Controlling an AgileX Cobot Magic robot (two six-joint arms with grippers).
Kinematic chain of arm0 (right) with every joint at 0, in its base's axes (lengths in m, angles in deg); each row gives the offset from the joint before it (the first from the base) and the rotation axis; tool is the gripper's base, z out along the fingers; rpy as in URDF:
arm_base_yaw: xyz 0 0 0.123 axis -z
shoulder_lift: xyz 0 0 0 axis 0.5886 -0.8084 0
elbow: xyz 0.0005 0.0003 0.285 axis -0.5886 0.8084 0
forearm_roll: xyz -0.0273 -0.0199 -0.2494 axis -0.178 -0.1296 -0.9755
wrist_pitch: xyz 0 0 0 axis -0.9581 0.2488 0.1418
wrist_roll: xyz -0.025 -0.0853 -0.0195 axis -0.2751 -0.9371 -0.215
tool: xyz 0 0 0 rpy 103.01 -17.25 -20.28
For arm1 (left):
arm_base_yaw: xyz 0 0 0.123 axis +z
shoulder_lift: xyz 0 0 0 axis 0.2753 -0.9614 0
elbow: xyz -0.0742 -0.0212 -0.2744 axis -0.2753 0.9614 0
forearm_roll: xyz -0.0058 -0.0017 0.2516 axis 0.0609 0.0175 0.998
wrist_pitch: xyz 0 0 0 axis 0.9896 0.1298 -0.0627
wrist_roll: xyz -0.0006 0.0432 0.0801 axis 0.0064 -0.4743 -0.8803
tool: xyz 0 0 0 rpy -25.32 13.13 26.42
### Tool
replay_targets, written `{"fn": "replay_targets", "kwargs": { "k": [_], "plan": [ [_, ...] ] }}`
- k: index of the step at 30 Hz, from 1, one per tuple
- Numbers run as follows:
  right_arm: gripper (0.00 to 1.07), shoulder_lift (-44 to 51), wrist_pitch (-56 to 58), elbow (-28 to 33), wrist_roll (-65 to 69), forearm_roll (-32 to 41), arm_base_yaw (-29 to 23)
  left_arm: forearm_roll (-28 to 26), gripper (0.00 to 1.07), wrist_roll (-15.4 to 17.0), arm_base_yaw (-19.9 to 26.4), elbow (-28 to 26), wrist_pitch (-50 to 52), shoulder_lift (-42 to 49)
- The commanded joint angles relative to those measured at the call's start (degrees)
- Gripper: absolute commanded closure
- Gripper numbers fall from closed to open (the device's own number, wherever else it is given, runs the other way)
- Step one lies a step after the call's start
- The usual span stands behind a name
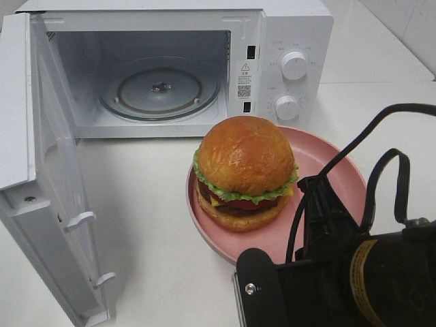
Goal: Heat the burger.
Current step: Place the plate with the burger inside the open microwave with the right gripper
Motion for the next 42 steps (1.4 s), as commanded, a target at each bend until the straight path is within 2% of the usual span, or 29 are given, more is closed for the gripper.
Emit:
{"fn": "replay_targets", "kwargs": {
  "k": [1, 9, 12, 13, 17, 19, 22, 24, 27, 29, 32, 34, 37, 39, 42],
  "plan": [
    [1.07, 0.46, -1.66, -0.06, -1.49, -5.50, 0.06, -0.23, 0.07, -0.11, -0.17, 0.00, 0.17, 0.97],
    [1.07, 0.46, -5.21, -0.06, -4.64, -7.39, 0.06, -0.23, 0.07, -0.11, -0.17, 0.00, 0.17, 0.97],
    [1.07, 0.46, -6.65, -0.06, -6.93, -6.47, 1.66, -0.23, 0.07, -0.11, -0.17, 0.00, 0.17, 0.97],
    [1.07, 0.46, -7.33, -0.06, -8.77, -5.21, 4.01, -0.23, 0.07, -0.11, -0.17, 0.00, 0.17, 0.97],
    [1.07, 0.46, -8.54, -0.06, -13.24, -3.27, 7.16, -0.23, 0.07, -0.11, -0.17, 0.00, 0.17, 0.97],
    [1.07, 0.46, -10.60, -0.11, -21.89, 0.23, 10.60, -0.23, 0.07, -0.11, -0.17, 0.00, 0.17, 0.97],
    [1.07, 0.46, -11.17, -0.11, -24.35, 1.26, 11.57, -0.23, 0.07, -0.11, -0.17, 0.00, 0.17, 0.97],
    [1.07, 0.46, -12.78, -0.86, -32.14, 7.28, 14.78, -0.23, 0.07, -0.11, -0.17, 0.00, 0.17, 0.97],
    [1.07, 0.46, -13.12, -1.43, -34.43, 9.34, 15.70, -0.23, 0.07, -0.11, -0.17, 0.00, 0.17, 0.97],
    [1.07, 0.46, -14.44, -3.38, -43.37, 15.41, 19.54, -0.23, 0.07, -0.11, -0.17, 0.00, 0.17, 0.97],
    [1.07, 0.46, -14.73, -4.13, -48.36, 18.62, 21.31, -0.23, 0.07, -0.11, -0.17, 0.00, 0.17, 0.97],
    [1.07, 0.46, -14.73, -4.81, -55.69, 23.66, 23.84, -0.23, 0.07, -0.11, -0.17, 0.00, 0.17, 0.97],
    [1.07, 0.46, -14.90, -4.81, -58.56, 24.81, 24.75, -0.23, 0.07, -0.11, -0.17, 0.00, 0.17, 0.97],
    [1.07, 0.46, -15.64, -4.81, -67.61, 30.19, 28.19, -0.23, 0.07, -0.11, -0.17, 0.00, 0.17, 0.97],
    [1.07, 0.46, -16.33, -4.81, -70.99, 32.95, 29.45, -0.23, 0.07, -0.11, -0.17, 0.00, 0.17, 0.97]
  ]
}}
